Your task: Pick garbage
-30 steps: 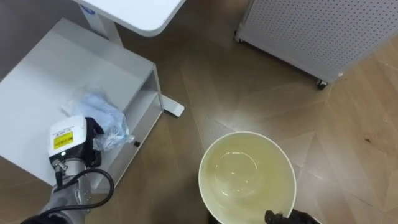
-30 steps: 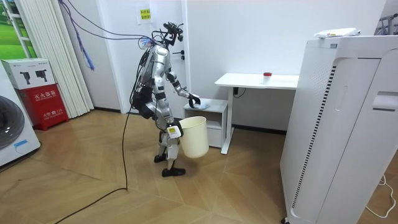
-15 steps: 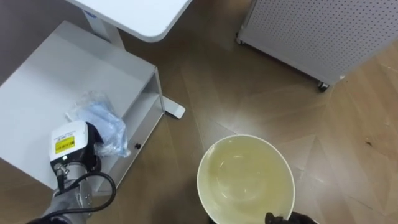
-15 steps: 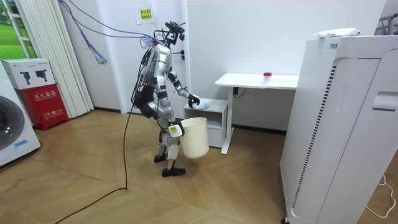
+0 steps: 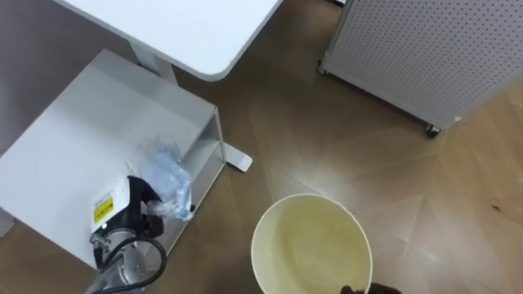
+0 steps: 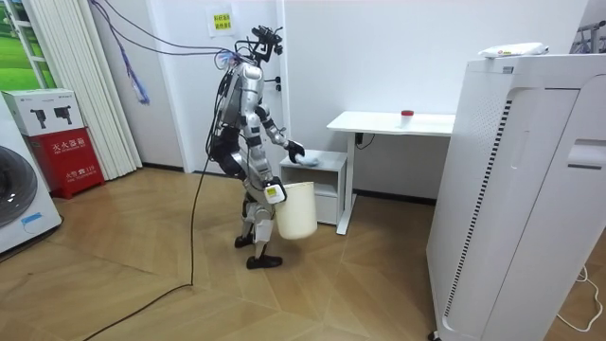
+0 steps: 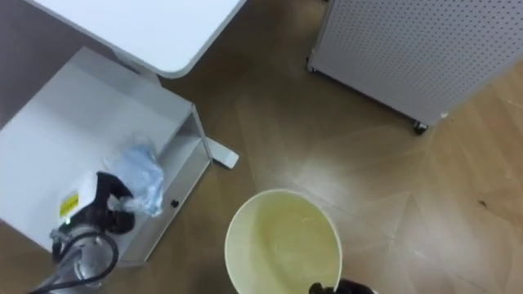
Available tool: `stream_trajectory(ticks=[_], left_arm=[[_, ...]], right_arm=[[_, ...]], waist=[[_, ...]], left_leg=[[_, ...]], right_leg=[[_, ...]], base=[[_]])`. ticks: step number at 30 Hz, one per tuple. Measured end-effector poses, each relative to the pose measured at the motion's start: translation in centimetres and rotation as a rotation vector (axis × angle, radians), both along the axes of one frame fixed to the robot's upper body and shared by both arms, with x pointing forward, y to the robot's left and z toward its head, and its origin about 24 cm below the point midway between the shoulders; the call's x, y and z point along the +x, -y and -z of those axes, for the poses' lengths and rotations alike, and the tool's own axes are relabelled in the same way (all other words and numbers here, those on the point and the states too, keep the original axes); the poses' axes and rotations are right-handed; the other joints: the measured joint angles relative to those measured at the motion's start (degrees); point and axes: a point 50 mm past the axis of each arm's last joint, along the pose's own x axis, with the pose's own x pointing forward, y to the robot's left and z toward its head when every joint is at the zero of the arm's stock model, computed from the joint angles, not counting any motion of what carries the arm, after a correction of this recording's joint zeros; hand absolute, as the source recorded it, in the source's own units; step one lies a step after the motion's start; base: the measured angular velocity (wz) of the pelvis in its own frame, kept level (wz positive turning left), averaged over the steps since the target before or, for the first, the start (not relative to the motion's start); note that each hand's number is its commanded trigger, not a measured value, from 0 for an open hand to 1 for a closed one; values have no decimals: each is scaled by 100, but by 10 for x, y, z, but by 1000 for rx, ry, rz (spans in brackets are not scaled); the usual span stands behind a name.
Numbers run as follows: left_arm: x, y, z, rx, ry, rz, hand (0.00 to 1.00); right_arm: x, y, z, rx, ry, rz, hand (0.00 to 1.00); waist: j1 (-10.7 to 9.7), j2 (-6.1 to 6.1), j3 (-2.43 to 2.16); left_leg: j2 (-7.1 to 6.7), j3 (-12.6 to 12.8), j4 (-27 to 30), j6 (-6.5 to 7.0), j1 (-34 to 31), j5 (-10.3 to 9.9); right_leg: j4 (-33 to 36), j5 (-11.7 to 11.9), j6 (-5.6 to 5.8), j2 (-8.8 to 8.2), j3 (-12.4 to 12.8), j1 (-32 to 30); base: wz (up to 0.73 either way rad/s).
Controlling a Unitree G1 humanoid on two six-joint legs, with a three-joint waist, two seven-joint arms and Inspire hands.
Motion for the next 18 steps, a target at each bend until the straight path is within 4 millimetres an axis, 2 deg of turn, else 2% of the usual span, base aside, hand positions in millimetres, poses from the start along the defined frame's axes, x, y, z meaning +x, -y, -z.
stream_trajectory(ticks=[3, 7, 10, 11, 12, 14, 16, 18], left_arm=[[-6, 25, 7, -100, 9, 49, 100], [-13, 52, 17, -203, -39, 129, 100], [-27, 74, 33, -280, -143, 215, 100], [-33, 81, 38, -312, -178, 244, 100], [-38, 89, 42, -340, -209, 280, 100], [-45, 98, 47, -368, -255, 329, 100], [-55, 103, 55, -380, -308, 362, 100], [-74, 110, 68, -401, -388, 404, 100]], right_arm=[[0, -5, 2, -24, -6, -42, 100], [3, -18, 3, -24, -14, -84, 100], [1, -24, 5, -31, -28, -119, 100], [0, -26, 6, -29, -30, -134, 100], [-1, -27, 7, -24, -36, -139, 100], [-1, -28, 7, -25, -43, -147, 100], [-3, -28, 8, -27, -53, -149, 100], [-15, -27, 14, -23, -83, -137, 100]], waist=[[161, -5, -3], [200, -11, -10], [219, -22, -25], [209, -51, -68], [201, -82, -90], [216, -96, -109], [228, -92, -177], [291, -89, -249]], left_leg=[[-15, 81, -123, -1, 144, 1], [-17, 91, -190, -8, 229, 7], [-24, 138, -309, -7, 442, 8], [-52, 149, -375, -5, 466, 40], [-89, 155, -450, -1, 495, 84], [-96, 172, -477, 1, 530, 97], [-84, 190, -497, 1, 570, 97], [-76, 196, -586, -4, 739, 100]], right_leg=[[-27, -20, 4, 2, 23, 70], [-95, -20, 6, -26, 9, 160], [-184, -24, 13, -30, 10, 347], [-194, -28, 21, -55, 9, 350], [-202, -29, 24, -85, 12, 351], [-224, -26, 29, -88, 21, 373], [-299, -18, 36, -72, 25, 413], [-403, -4, 48, -44, 30, 583]], base=[[-7], [0], [-4], [8], [10], [3], [-5], [-4]])
